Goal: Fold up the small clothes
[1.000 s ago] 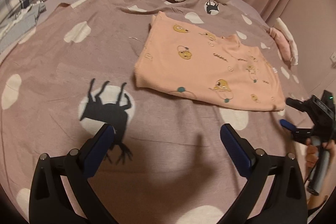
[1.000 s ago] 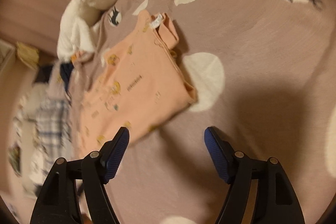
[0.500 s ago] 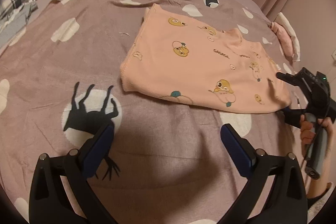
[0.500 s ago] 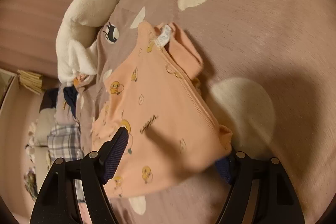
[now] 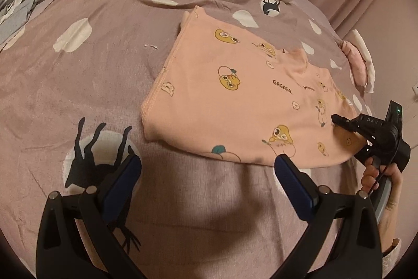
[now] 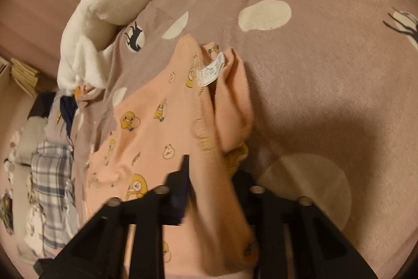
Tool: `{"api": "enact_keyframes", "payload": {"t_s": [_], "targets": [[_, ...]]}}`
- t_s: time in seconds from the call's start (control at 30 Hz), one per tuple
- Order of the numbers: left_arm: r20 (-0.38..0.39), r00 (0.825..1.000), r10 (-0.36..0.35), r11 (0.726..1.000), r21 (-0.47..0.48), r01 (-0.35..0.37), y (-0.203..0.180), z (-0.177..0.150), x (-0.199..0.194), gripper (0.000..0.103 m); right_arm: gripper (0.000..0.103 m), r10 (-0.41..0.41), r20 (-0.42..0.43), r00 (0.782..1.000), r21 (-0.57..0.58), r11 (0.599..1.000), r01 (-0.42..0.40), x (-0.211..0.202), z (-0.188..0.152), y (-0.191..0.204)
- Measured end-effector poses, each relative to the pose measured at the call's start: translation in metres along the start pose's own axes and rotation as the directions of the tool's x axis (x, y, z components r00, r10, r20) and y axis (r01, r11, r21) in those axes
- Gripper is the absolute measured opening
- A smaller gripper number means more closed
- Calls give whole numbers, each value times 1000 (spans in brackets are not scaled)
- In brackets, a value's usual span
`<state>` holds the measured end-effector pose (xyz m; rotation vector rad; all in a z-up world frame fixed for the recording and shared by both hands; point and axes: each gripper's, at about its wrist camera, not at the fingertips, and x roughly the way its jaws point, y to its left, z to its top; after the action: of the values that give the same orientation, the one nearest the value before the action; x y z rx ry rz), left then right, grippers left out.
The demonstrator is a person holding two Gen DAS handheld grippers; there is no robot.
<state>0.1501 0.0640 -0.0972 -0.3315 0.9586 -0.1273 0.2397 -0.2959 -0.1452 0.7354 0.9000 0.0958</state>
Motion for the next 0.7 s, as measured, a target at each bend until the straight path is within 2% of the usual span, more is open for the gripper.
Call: {"api": "enact_keyframes", "payload": {"t_s": [0.2, 0.57, 0.7], "targets": [[-1, 1000, 24, 999, 31, -24, 0, 1, 5, 102, 15, -76, 19, 997, -149, 986, 78, -5, 1, 23], [-15, 1000, 13, 1000, -17, -13, 12, 4, 4, 102, 14, -79, 15, 997, -159, 984, 81, -6, 4, 27], [-32, 999, 26, 999, -20, -26, 12, 5, 4, 102, 14, -101, 27, 995, -200, 974, 104, -7, 3, 38]]}}
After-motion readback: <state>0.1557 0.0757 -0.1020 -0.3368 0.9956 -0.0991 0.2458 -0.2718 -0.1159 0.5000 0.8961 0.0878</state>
